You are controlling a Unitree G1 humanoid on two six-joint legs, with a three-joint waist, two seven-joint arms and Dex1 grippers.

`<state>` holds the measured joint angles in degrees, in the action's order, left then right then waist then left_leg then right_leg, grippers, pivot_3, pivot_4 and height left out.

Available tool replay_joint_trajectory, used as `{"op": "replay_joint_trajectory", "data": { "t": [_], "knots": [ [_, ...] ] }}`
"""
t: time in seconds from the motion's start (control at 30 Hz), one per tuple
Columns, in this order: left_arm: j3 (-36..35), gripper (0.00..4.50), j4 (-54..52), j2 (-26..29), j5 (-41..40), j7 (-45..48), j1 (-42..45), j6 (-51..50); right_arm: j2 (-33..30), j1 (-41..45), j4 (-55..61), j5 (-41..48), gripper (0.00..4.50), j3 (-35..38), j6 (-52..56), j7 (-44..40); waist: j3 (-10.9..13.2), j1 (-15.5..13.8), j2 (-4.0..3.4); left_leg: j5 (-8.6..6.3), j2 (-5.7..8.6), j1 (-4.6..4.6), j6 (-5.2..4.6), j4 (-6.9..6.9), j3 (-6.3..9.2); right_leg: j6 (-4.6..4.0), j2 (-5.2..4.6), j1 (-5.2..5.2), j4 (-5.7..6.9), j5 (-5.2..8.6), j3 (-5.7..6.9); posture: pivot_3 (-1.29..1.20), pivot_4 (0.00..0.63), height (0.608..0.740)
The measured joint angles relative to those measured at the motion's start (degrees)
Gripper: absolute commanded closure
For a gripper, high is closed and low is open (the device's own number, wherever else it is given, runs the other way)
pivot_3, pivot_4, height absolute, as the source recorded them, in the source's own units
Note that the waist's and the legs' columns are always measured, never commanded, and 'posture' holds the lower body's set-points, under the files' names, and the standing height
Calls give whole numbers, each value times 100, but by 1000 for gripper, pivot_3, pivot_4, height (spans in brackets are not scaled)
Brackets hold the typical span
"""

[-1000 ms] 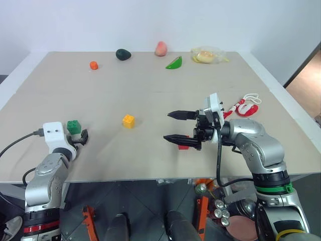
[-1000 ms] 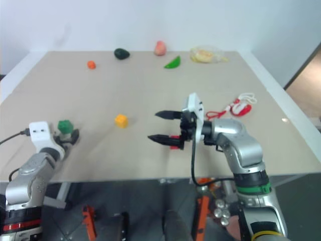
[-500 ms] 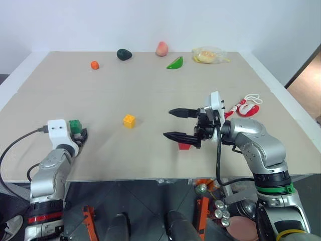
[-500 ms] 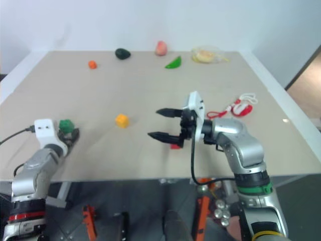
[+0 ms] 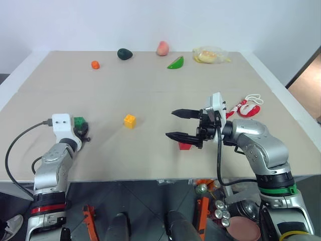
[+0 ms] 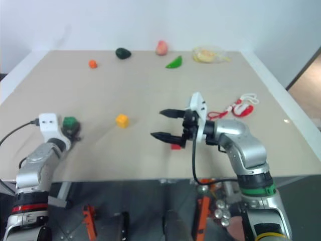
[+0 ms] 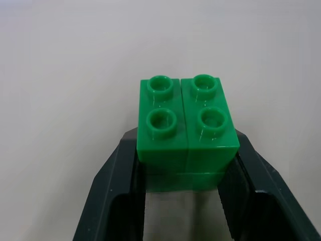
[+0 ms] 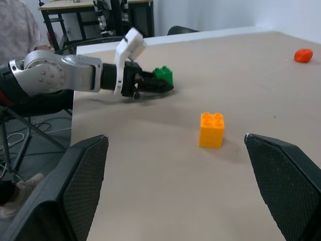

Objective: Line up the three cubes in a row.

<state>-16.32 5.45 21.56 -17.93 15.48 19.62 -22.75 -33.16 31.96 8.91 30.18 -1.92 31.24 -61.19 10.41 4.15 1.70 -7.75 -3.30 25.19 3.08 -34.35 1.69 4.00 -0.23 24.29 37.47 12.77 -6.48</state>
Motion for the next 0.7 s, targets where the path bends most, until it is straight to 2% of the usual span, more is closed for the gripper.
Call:
{"op": "replay_joint_trajectory", "data": {
  "t": [0.3, 0.5, 0.7],
  "knots": [
    [159, 3163, 47, 700, -930, 2873, 651, 877, -403, -339, 111, 238, 0, 440, 123, 60, 1, 5, 0, -1, 0, 1, 1, 2, -2, -1, -2, 2, -3, 5, 0, 0, 150, 740],
    [1090, 3163, 150, 834, -1140, 4776, 1094, 901, -670, -1049, 646, 584, 0, 804, 403, 227, 1, -25, 0, -2, 2, 7, 2, 1, 0, 4, -3, 0, -3, 13, -1, 0, 150, 740],
    [1867, 3163, 868, 640, -880, 5910, 1559, 1306, -1172, -2345, 1126, 771, 0, 1168, 461, 16, 1, -27, 0, -3, 5, 3, 0, -1, -1, 4, -4, -1, -3, 15, -3, 0, 150, 740]
  ]
}}
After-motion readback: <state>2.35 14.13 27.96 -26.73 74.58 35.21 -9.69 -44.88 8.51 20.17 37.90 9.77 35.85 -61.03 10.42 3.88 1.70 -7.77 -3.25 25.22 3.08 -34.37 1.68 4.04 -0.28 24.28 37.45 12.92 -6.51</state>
